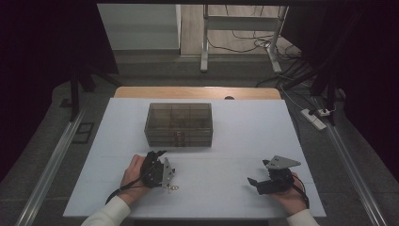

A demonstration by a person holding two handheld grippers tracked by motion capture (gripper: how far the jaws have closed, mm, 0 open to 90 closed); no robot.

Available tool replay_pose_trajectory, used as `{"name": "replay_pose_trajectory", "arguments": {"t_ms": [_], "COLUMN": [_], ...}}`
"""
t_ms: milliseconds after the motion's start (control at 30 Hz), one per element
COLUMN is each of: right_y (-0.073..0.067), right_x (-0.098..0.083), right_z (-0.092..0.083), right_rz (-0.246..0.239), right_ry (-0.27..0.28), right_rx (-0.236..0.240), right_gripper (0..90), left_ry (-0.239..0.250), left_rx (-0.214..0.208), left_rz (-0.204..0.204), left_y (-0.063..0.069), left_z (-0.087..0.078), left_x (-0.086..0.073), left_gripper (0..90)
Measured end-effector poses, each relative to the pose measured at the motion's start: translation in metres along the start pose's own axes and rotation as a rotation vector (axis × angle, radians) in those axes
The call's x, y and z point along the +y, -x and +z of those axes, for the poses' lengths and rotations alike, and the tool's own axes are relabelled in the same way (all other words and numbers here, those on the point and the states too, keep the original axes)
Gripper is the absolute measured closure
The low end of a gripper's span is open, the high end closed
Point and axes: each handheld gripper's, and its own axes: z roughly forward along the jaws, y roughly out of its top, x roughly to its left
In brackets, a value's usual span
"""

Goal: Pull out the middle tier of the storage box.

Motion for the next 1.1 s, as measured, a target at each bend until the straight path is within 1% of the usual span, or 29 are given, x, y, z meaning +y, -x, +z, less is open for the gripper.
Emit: {"name": "replay_pose_trajectory", "arguments": {"t_ms": [600,733,933,1033,1100], "right_y": [0.0000,0.0000,-0.0002,-0.0003,-0.0001], "right_x": [-0.0003,-0.0004,-0.0004,-0.0005,-0.0004], "right_z": [0.0004,0.0006,0.0010,0.0012,0.0012], "right_rz": [-0.002,-0.003,-0.004,-0.003,-0.003], "right_ry": [-0.003,-0.004,-0.007,-0.004,-0.007], "right_rx": [-0.002,-0.003,-0.004,-0.006,-0.006], "right_gripper": [7.2,7.2,7.2,7.2,7.2], "left_ry": [-0.004,0.000,-0.006,0.002,-0.001], "left_rx": [-0.004,-0.003,0.000,0.002,0.003], "left_rz": [0.000,-0.008,-0.003,-0.014,-0.012], "left_y": [0.0000,0.0002,-0.0006,-0.0013,-0.0031], "left_z": [0.0010,0.0015,0.0014,0.0024,0.0031], "left_x": [-0.0001,-0.0003,-0.0005,-0.0003,0.0005], "left_gripper": [25.0,25.0,24.9,24.8,24.9]}}
